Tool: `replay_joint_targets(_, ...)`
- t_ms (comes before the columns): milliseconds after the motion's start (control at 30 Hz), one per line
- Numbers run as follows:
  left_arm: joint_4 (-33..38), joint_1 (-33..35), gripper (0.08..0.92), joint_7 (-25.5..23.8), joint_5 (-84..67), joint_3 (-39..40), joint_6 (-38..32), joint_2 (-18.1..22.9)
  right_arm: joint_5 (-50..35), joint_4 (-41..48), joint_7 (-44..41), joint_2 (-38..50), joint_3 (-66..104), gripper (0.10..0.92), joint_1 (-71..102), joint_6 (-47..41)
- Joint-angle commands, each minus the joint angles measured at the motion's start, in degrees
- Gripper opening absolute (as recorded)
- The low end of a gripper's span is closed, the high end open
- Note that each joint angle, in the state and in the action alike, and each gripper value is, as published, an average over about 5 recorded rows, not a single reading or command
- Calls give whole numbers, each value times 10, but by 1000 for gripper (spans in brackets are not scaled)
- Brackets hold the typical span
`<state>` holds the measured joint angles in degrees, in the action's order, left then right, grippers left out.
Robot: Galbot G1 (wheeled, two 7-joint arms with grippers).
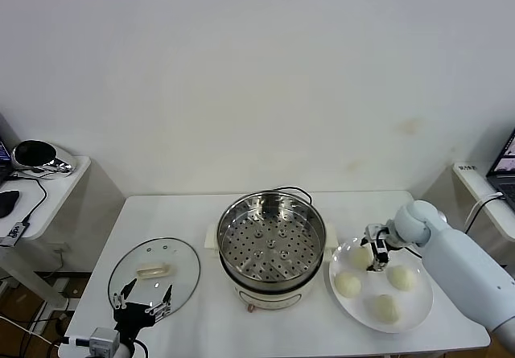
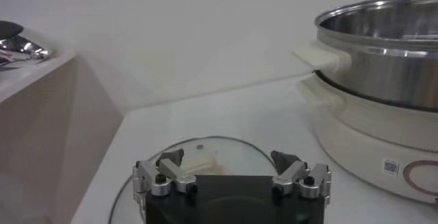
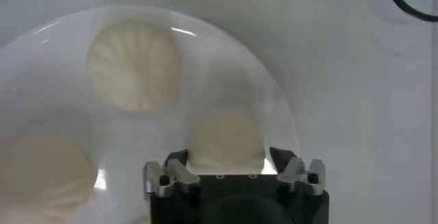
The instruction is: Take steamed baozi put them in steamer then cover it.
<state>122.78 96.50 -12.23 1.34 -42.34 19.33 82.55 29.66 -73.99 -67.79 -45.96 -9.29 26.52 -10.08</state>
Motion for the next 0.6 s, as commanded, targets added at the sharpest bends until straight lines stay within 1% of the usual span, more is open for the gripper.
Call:
replay_joint_targets(33, -1, 0, 823, 1, 1, 1, 0, 1, -2, 0, 4, 2, 2, 627, -1, -2)
replay_joint_targets(200, 0, 0, 823, 1, 1, 2, 0, 1, -20, -12, 0, 20, 7, 587, -8, -7)
replay_joint_targets(367, -2, -3, 823, 1, 1, 5, 0, 2, -61, -31, -11, 53, -1, 565, -35, -17)
replay_joint_targets(467, -2, -6, 823, 1, 2, 7, 1, 1, -97, -43, -20, 76, -31, 561, -82, -26)
replay_joint_targets(600, -3, -11, 823, 3, 3, 8, 5, -2, -161, -48, -36, 97, -109, 560, -190, -41)
